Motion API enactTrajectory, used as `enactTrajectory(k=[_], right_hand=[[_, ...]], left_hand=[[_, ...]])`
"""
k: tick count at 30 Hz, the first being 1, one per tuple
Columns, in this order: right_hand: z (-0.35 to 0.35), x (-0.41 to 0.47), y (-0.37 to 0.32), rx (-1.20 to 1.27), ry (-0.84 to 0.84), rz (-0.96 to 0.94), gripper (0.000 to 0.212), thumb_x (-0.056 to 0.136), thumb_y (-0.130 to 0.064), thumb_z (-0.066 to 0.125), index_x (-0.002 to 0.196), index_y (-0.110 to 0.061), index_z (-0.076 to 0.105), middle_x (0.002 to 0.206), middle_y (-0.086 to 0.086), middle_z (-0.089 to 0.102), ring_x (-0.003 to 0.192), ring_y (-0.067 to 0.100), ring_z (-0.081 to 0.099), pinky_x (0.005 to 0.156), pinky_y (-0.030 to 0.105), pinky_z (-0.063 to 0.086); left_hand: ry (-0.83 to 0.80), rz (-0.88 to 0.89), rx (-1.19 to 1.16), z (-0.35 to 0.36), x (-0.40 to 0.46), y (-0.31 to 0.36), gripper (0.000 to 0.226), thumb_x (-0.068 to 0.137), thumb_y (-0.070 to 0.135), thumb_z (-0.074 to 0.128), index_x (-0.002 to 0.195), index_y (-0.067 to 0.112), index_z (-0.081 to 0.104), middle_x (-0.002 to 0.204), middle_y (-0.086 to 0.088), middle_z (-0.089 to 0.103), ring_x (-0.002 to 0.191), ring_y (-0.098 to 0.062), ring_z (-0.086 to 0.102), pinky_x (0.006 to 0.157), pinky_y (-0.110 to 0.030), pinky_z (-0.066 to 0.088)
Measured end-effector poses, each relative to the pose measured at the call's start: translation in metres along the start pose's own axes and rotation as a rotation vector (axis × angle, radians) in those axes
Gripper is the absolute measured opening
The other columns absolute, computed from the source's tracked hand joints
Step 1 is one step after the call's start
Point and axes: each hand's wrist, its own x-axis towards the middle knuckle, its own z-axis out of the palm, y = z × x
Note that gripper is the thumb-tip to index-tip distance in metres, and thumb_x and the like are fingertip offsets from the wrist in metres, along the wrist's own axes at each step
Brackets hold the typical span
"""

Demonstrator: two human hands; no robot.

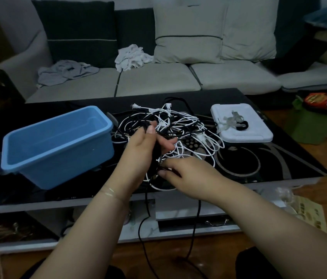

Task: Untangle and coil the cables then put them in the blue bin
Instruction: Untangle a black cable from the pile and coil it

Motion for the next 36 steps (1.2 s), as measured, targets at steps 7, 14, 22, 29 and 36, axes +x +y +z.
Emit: enactTrajectory(k=[7,14,22,29,36], right_hand=[[-0.011,-0.001,-0.002,0.198,-0.259,-0.008,0.021,0.095,-0.028,0.052,0.114,-0.024,0.06,0.113,0.002,0.064,0.097,0.019,0.06,0.083,0.038,0.049],[-0.03,-0.005,0.009,-0.124,-0.21,0.015,0.022,0.088,-0.051,0.053,0.091,-0.031,0.062,0.073,-0.012,0.059,0.069,0.007,0.054,0.054,0.024,0.036],[-0.055,-0.01,0.034,0.585,-0.218,0.012,0.024,0.089,-0.012,0.064,0.108,-0.023,0.057,0.075,0.005,0.061,0.069,0.022,0.049,0.067,0.037,0.041],[-0.059,-0.006,0.042,0.801,0.133,0.036,0.03,0.074,-0.028,0.073,0.098,-0.019,0.058,0.06,0.003,0.053,0.055,0.015,0.048,0.056,0.022,0.039],[-0.044,0.003,0.03,0.999,0.201,0.06,0.011,0.094,-0.006,0.053,0.083,-0.01,0.052,0.047,-0.01,0.057,0.045,-0.002,0.052,0.044,0.011,0.034]], left_hand=[[-0.039,0.157,0.534,0.001,-0.001,-0.006,0.017,0.105,0.025,0.033,0.119,0.021,0.041,0.08,0.001,0.073,0.075,-0.006,0.069,0.072,-0.024,0.054],[-0.149,0.172,1.171,0.007,-0.004,-0.011,0.047,0.099,0.048,0.025,0.118,0.01,0.046,0.089,-0.012,0.065,0.09,-0.038,0.061,0.065,-0.037,0.035],[-0.421,0.025,1.16,0.0,-0.001,-0.007,0.062,0.072,0.085,0.032,0.078,0.025,0.046,0.063,0.008,0.053,0.055,-0.006,0.049,0.048,-0.028,0.03],[-0.61,-0.109,0.431,0.0,-0.007,0.002,0.03,0.101,0.031,0.048,0.102,0.004,0.061,0.04,0.007,0.044,0.036,-0.005,0.035,0.042,-0.016,0.031],[-0.546,-0.159,-0.039,0.007,-0.007,0.003,0.055,0.098,0.047,0.037,0.111,0.002,0.065,0.04,0.004,0.036,0.031,-0.005,0.021,0.038,-0.017,0.019]])
